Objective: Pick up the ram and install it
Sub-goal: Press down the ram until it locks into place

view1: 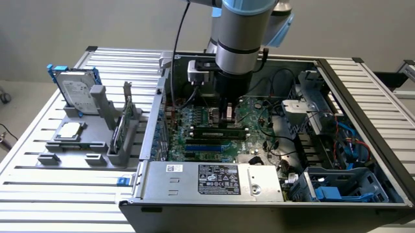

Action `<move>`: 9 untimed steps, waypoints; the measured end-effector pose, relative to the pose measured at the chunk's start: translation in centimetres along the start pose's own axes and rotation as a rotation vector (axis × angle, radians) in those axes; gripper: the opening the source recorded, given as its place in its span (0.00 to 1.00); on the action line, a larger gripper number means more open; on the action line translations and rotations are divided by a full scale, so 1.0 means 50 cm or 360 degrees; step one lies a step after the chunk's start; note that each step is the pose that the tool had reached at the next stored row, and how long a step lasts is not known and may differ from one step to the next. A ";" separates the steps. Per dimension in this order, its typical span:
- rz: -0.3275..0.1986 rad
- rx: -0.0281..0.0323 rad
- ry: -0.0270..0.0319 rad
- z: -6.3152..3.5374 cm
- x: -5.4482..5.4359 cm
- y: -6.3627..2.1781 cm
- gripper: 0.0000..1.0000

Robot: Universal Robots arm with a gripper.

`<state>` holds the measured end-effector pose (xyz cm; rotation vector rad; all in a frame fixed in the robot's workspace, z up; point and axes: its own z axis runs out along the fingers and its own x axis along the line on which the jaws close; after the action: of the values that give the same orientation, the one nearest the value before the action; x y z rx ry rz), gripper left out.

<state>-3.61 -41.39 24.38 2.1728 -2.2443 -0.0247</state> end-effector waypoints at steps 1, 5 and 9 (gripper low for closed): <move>0.0000 0.00000 0.00002 0.002 0.000 0.001 0.11; 0.0000 0.00002 0.00001 0.011 -0.005 0.002 0.11; 0.0000 0.00005 -0.00004 0.015 -0.008 0.002 0.11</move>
<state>-3.70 -41.00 23.62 2.1732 -2.2443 -0.0246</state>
